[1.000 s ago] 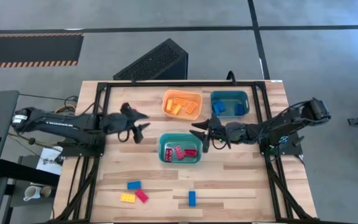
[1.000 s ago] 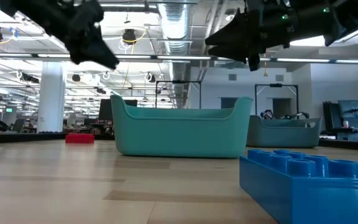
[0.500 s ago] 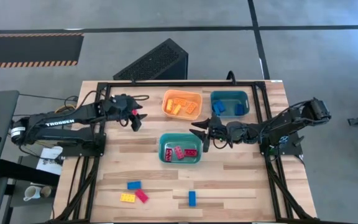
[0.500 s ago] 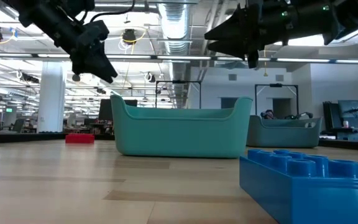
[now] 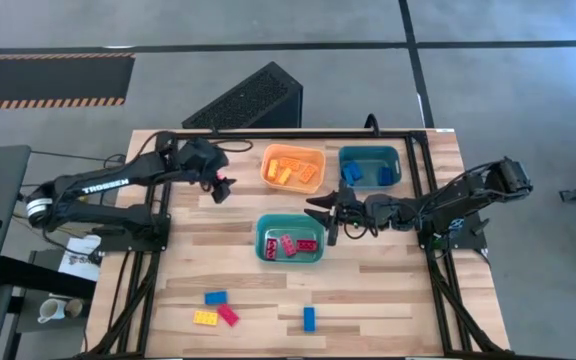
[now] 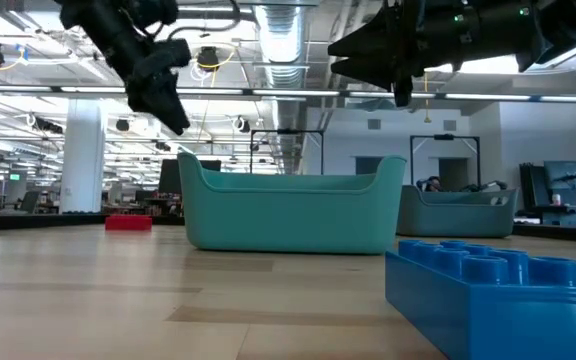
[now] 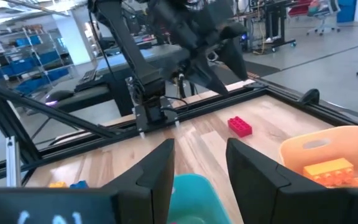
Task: Sort & place blocks by color
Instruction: Put the red game piece into the green bin
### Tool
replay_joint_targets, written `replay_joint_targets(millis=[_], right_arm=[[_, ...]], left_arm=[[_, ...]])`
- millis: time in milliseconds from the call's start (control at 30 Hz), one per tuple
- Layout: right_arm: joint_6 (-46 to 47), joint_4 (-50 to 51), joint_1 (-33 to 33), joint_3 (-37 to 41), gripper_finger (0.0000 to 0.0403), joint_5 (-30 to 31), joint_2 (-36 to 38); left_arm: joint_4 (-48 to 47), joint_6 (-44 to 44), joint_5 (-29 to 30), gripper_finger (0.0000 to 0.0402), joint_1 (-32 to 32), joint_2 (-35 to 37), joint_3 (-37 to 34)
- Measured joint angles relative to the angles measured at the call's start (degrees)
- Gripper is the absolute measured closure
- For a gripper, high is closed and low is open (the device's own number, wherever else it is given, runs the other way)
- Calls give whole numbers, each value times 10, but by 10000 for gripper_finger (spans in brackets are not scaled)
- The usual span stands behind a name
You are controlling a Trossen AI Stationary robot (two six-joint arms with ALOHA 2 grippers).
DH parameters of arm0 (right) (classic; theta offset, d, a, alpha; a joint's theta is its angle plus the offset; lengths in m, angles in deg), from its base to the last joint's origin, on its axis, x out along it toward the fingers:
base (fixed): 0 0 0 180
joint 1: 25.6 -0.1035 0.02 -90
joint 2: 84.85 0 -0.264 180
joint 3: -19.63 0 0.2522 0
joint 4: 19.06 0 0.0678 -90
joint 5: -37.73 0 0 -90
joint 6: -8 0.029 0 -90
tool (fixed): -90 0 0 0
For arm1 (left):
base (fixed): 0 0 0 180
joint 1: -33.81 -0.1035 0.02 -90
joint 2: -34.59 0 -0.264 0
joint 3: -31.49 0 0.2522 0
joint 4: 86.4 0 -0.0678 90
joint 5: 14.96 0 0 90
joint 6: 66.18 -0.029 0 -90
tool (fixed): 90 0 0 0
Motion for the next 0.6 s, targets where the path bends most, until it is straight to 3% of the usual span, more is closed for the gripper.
replay_joint_targets(millis=[300,600], right_arm=[[1,0,0,0,239,-2,0],[2,0,0,0,241,-12,0]], left_arm=[[-148,-63,16,125,-80,-155,62],[-165,-166,69,125,-155,-285,71]])
